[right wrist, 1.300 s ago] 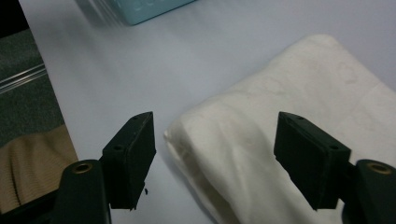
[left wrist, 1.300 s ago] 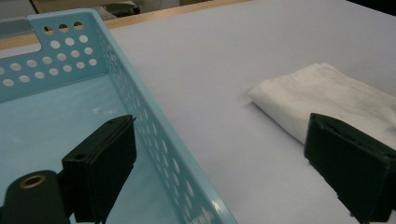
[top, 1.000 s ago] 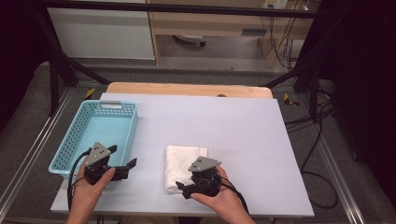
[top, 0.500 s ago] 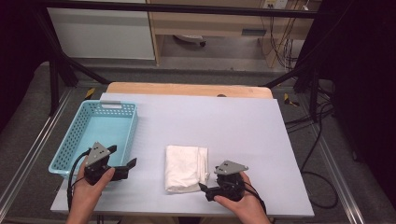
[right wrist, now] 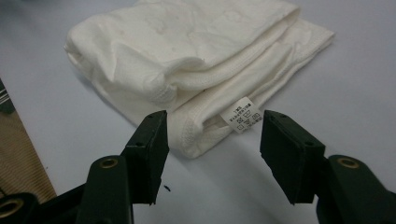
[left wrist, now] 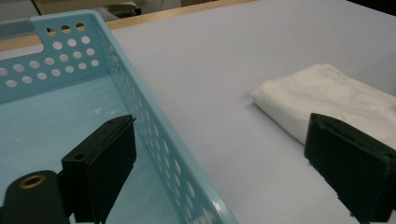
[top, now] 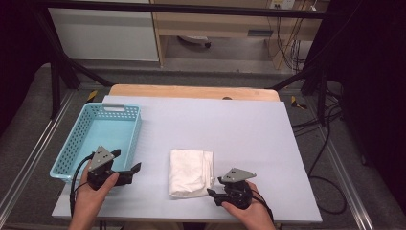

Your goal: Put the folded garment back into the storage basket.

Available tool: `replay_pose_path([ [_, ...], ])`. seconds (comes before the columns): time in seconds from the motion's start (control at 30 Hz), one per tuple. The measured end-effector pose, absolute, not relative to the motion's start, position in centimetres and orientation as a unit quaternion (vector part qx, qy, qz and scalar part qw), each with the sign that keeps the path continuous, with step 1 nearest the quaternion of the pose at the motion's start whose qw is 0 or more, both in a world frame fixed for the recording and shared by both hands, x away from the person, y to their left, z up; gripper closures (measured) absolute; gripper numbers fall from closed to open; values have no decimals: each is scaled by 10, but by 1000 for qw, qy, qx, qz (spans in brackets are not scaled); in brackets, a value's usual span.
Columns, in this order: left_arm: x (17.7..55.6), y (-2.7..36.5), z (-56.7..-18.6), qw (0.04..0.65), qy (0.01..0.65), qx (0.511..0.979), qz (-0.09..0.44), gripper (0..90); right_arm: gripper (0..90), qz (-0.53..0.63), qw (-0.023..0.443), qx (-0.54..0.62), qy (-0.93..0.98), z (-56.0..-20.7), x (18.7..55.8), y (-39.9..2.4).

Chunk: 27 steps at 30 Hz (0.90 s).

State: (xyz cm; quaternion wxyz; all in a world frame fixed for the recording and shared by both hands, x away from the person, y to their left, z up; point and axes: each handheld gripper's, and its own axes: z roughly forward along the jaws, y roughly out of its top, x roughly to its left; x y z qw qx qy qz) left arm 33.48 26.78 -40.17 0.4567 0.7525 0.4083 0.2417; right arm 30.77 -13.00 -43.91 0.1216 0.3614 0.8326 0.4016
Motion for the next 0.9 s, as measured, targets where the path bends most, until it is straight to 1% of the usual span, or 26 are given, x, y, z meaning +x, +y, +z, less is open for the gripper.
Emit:
replay_pose_path([
  [0.3, 333, 265, -399, 461, 404, 751, 244, 91, 431, 379, 112, 353, 848, -449, 314, -116],
  [0.4, 332, 264, -397, 464, 401, 751, 245, 91, 453, 369, 115, 347, 855, -453, 315, -112],
  [0.43, 331, 263, -396, 464, 400, 751, 246, 91, 475, 369, 118, 344, 855, -453, 315, -111],
  [0.6, 329, 255, -392, 469, 392, 754, 242, 91, 694, 375, 111, 326, 861, -453, 312, -108],
  [0.67, 328, 251, -391, 470, 386, 757, 240, 90, 748, 374, 105, 323, 863, -452, 312, -108],
  [0.77, 326, 246, -390, 469, 381, 761, 236, 90, 799, 375, 97, 318, 865, -451, 314, -108],
  [0.9, 324, 238, -388, 467, 374, 767, 233, 90, 820, 380, 91, 317, 864, -451, 313, -109],
])
